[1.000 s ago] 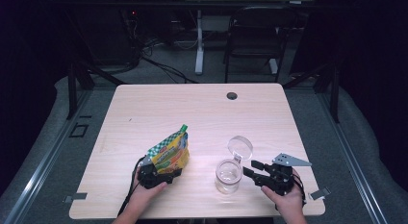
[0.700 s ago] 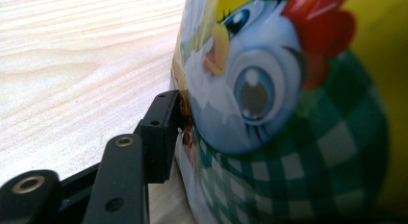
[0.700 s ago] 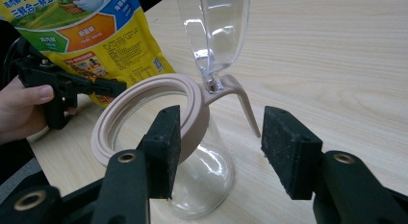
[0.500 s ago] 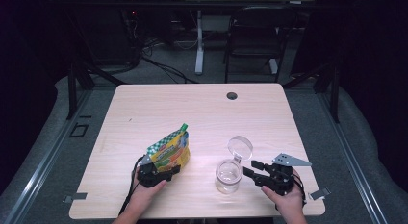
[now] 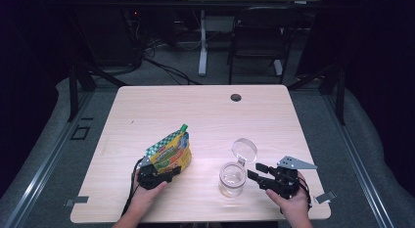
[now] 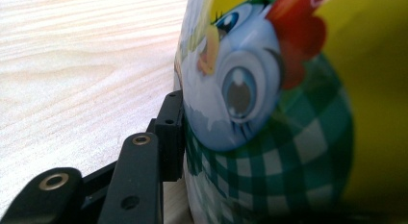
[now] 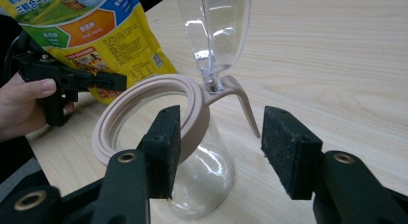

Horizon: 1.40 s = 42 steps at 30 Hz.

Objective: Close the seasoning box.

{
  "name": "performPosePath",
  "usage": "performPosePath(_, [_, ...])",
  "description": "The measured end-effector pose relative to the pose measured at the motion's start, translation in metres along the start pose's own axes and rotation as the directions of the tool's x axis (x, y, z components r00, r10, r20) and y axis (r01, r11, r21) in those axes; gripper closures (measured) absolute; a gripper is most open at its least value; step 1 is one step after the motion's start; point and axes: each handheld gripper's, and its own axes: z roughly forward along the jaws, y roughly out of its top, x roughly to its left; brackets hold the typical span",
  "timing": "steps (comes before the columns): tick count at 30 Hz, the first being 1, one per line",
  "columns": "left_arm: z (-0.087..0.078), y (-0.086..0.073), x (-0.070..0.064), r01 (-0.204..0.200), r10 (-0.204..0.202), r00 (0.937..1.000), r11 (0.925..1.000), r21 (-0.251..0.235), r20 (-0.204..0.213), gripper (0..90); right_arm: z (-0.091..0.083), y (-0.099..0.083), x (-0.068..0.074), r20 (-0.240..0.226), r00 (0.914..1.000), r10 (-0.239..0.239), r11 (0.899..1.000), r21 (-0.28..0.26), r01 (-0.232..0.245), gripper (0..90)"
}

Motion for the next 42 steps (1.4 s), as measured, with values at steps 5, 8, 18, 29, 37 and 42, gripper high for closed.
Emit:
performPosePath(5, [-0.003,0.003,-0.001,-0.005,0.005,0.9999,0.9999,-0.011,0.009,59.8,0.0,0.0,0.0,-0.002,1.0,0.001,1.0,-0.003,-0.001,48.5])
performPosePath(8, [-0.005,0.004,-0.001,-0.009,0.009,0.9998,0.9999,-0.011,0.016,59.7,0.0,0.0,0.0,-0.001,1.0,0.0,1.0,-0.003,0.0,48.5])
performPosePath(18, [-0.012,0.01,-0.006,-0.05,0.05,0.9987,0.9987,-0.011,0.012,59.7,-0.001,0.0,0.0,-0.004,1.0,-0.002,1.0,-0.008,0.002,48.4])
performPosePath(29, [-0.019,0.016,-0.014,-0.127,0.127,0.9911,0.992,0.003,-0.042,59.8,-0.002,0.001,0.001,0.007,0.9998,-0.016,1.0,-0.022,0.017,48.6])
performPosePath(37, [-0.025,0.022,-0.023,-0.228,0.231,0.9658,0.973,0.032,-0.118,59.7,-0.006,0.0,0.004,0.043,0.9971,-0.063,0.996,-0.054,0.066,52.8])
performPosePath(42, [-0.027,0.024,-0.027,-0.265,0.268,0.9521,0.9634,0.039,-0.147,59.7,-0.009,0.0,0.008,0.059,0.9936,-0.096,0.994,-0.054,0.099,55.6])
